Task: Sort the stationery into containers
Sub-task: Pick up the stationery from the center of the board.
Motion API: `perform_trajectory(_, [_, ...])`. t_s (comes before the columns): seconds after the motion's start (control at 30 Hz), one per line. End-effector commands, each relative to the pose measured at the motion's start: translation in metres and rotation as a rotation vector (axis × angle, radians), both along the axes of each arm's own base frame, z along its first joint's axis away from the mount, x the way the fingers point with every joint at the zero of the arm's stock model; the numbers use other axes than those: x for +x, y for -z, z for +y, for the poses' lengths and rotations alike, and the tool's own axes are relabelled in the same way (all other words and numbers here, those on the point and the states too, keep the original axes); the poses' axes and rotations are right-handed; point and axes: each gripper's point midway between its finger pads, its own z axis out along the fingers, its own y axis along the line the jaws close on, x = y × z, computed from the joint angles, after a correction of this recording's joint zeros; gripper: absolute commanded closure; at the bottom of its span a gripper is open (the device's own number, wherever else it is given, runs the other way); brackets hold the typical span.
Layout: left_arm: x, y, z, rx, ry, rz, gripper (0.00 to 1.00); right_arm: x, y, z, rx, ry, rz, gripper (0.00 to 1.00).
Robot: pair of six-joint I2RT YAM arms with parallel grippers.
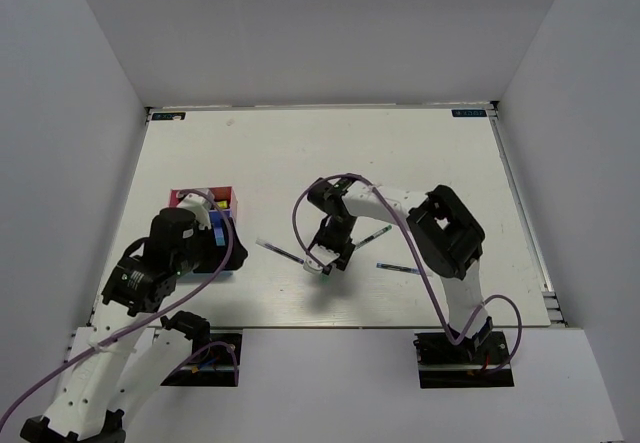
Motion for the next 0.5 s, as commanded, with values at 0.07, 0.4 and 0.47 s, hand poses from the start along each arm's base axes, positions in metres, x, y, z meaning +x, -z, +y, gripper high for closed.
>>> perform_trajectory(0.07, [-0.004,-0.023,0.002,-0.014,-0.007,-0.037,0.01,-0.003,0.027,-0.004,0.008,-0.096,-0.084,0.44])
perform_trajectory(0.4, [-0.012,-0.032,0.009,-0.012,-0.029,-0.056,0.01,-0.002,0.048,-0.002,0.011,0.007,-0.157,0.82])
perform_trajectory(0.47, [-0.013,-0.035,0.009,-0.018,-0.028,-0.061,0.01,-0.004,0.042,-0.001,0.012,0.009,-0.135,0.87])
